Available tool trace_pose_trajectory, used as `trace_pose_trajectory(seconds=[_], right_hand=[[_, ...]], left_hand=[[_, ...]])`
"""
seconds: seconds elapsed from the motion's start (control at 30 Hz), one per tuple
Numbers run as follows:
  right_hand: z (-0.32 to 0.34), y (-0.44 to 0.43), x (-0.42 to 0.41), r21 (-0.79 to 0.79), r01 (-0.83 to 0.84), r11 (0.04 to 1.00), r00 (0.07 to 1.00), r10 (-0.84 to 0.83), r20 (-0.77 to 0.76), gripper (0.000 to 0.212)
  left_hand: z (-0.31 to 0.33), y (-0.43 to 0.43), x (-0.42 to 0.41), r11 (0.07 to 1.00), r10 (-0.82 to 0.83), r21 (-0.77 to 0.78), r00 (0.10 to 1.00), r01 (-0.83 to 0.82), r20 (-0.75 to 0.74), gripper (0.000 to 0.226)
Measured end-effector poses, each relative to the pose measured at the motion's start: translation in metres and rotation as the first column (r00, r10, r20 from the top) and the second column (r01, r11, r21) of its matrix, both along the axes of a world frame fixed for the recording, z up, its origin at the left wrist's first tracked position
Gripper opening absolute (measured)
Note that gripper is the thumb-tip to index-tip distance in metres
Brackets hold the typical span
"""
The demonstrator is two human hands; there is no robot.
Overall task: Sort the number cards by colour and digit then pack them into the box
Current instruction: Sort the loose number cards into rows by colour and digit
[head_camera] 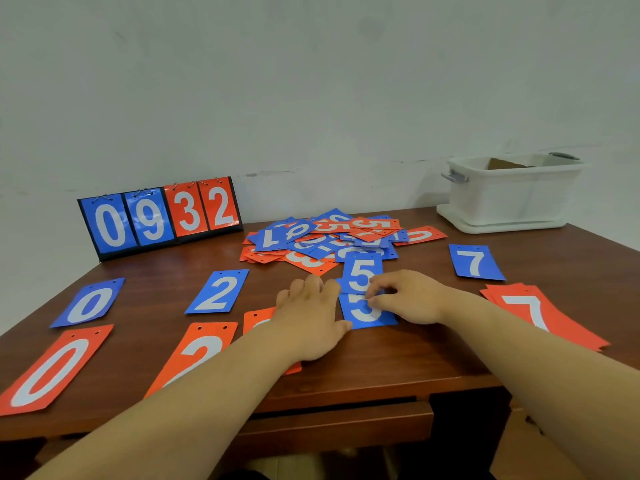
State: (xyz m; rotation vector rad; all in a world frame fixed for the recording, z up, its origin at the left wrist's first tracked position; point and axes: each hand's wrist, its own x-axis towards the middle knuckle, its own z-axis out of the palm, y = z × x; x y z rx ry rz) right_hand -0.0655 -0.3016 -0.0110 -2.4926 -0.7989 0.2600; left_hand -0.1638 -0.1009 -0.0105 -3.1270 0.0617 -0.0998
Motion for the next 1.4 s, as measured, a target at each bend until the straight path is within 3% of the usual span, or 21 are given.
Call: trace_pose_trajectory(seconds=[0.17,0.33,0.5,0.7,0.8,0.93,1.07,1.23,1.4], right_hand=[[-0.004,-0.002,-0.002,-0.117,-0.041,0.992,0.997,0.048,0.054,0.056],[-0.005,0.000,0.002,-0.006,-0.015,1.000,0.991,0.016,0.130,0.053],[-0.009,0.006,0.006,-0.043,0.002,0.999,0.992,0.004,0.128,0.074],[-0.003,0.006,0.001,-0.080,0.036,0.996,0.975,-0.017,0.222,0.043],[-0.001,0.007,0.005,-0.073,0.041,0.996,0.982,-0.027,0.184,0.036],[0.006,0.011,0.011,0.071,0.048,0.996,0.997,-0.052,0.056,0.035],[0.015,0.024,0.035,0.174,0.165,0.971,0.980,-0.180,0.079,0.030],[0.013,0.041,0.087,0.049,0.364,0.930,0.926,-0.367,0.091,0.049],[0.002,0.041,0.120,-0.316,0.392,0.864,0.920,-0.375,0.115,0.056]], left_hand=[[0.004,0.003,0.018,0.999,0.052,0.013,0.995,-0.051,-0.090,0.053],[0.005,0.008,0.026,0.997,0.043,-0.062,0.998,-0.047,-0.051,0.059],[0.003,0.011,0.028,0.999,-0.003,-0.039,0.997,0.001,-0.075,0.050],[0.004,0.015,0.033,1.000,-0.017,-0.028,0.997,0.015,-0.078,0.050],[0.010,0.021,0.038,1.000,0.002,-0.026,0.998,-0.004,-0.069,0.053],[0.021,0.041,0.049,0.998,0.052,-0.017,0.996,-0.054,-0.072,0.060],[0.026,0.066,0.068,0.998,0.056,0.022,0.996,-0.054,-0.071,0.066],[0.024,0.090,0.096,0.999,0.045,0.031,0.990,-0.041,-0.134,0.067],[0.001,0.099,0.117,0.997,-0.058,0.030,0.976,0.066,-0.212,0.064]])
